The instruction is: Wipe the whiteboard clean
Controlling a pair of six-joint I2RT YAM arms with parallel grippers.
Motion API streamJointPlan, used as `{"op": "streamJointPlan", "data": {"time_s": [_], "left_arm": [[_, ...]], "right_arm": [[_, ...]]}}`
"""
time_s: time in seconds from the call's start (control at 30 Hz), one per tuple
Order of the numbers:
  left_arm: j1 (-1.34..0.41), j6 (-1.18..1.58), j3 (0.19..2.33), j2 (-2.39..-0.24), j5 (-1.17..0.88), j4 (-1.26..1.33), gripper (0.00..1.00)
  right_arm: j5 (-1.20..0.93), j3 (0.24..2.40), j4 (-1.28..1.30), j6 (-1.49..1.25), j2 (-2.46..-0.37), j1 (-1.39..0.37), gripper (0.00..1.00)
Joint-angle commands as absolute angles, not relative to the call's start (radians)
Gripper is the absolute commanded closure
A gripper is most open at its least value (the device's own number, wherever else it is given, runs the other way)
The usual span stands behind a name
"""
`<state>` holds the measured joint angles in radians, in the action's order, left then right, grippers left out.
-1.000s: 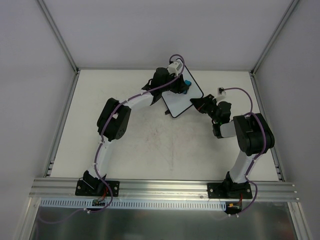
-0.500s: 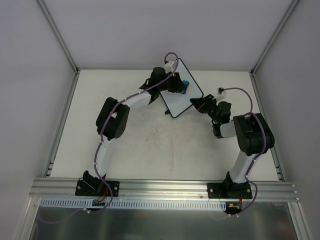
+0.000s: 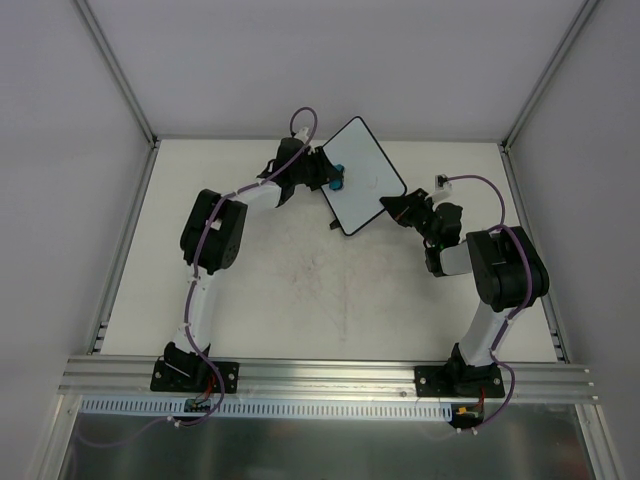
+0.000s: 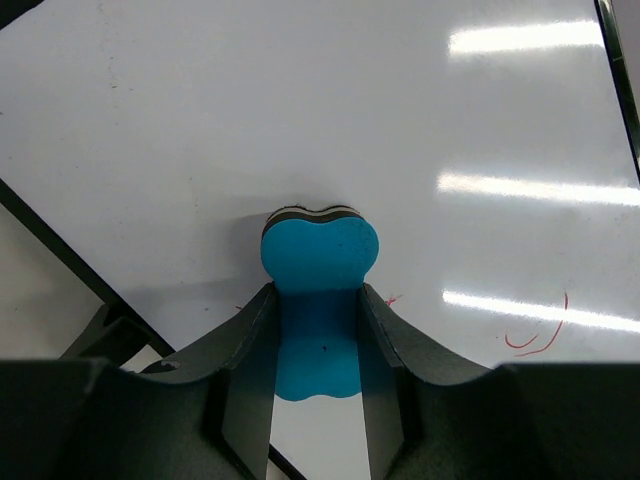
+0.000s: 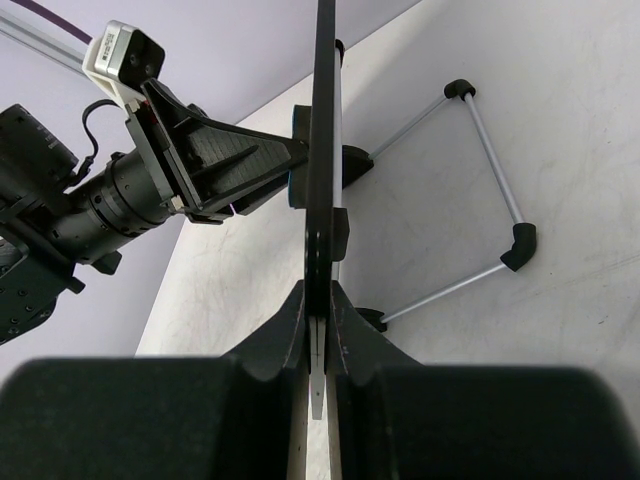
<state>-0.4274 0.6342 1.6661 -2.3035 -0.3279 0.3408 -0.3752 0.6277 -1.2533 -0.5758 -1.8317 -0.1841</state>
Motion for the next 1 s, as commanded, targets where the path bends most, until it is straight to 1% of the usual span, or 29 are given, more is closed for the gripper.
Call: {"op": "streamJointPlan", "data": {"time_s": [0.0,0.13,0.3,0.47,0.67,0.97], "left_arm": [[-0.419,0.702,1.638,-2.321,-0.325,0.255,0.77],[-0.403,0.752,1.625,-2.344,-0.347,0.276,0.78],[-0.379,0.808,1.534,-2.315,-0.336,0.356,0.78],[-0.377,0.818,1.532,-2.322,-0.339,0.359,0.79],[-0.408,0.755,1.585,-2.329,-0.362,0.357,0.78],[-0.508,0.611,1.628,-2.284,-0.371,0.357,0.77]], "right_arm": [[-0.426,0.627,-1.295,-0.548,-1.813,-0.206,1.00],[-0.428,0.626,-1.299,-0.549,-1.813,-0.206,1.00],[-0.429,0.626,-1.298,-0.551,-1.815,-0.204,1.00],[-0.431,0.629,-1.305,-0.558,-1.822,-0.206,1.00],[-0.431,0.629,-1.307,-0.558,-1.824,-0.206,1.00],[-0.433,0.635,-1.305,-0.561,-1.833,-0.206,1.00]]}}
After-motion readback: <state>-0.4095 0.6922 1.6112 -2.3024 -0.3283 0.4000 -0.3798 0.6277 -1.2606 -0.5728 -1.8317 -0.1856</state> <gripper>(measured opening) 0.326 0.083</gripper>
